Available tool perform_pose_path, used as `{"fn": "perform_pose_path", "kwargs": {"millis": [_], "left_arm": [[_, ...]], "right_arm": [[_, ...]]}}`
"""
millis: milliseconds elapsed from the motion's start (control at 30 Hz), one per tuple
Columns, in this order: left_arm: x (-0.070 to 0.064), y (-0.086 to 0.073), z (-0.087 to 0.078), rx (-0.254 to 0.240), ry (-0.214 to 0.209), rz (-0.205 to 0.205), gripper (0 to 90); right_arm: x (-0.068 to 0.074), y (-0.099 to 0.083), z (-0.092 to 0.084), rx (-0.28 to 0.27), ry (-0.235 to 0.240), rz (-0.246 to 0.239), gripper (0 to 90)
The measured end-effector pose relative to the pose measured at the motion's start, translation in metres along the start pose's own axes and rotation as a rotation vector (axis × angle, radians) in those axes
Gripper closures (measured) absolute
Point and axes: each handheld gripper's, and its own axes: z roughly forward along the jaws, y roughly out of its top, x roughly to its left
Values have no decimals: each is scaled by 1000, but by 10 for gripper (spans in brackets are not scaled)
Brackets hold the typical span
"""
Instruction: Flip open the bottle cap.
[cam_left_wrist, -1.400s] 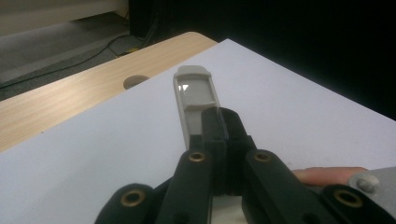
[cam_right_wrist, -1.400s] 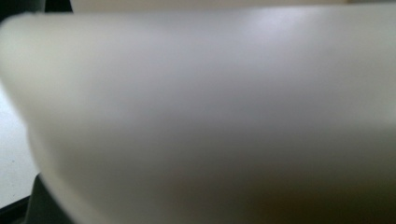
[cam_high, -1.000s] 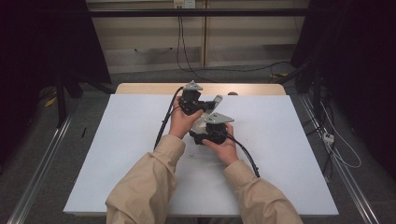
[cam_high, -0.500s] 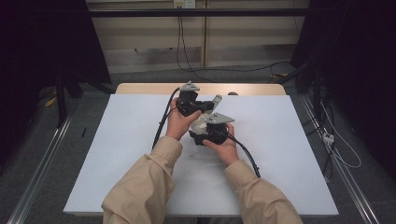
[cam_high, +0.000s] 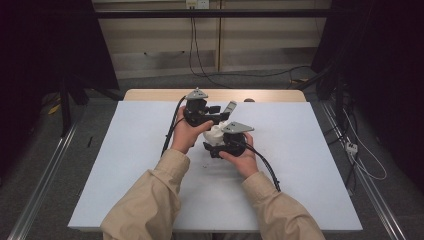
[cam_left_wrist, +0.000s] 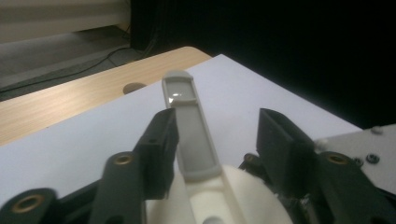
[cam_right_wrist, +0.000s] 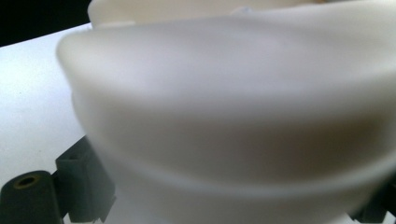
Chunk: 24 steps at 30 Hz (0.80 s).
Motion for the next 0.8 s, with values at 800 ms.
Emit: {"fn": "perform_pose_path", "kwargs": {"millis": [800], "left_arm": [[-4, -45, -62, 2, 13, 33, 145]], "right_arm": [[-1, -7, -49, 29, 47, -2, 74]]}}
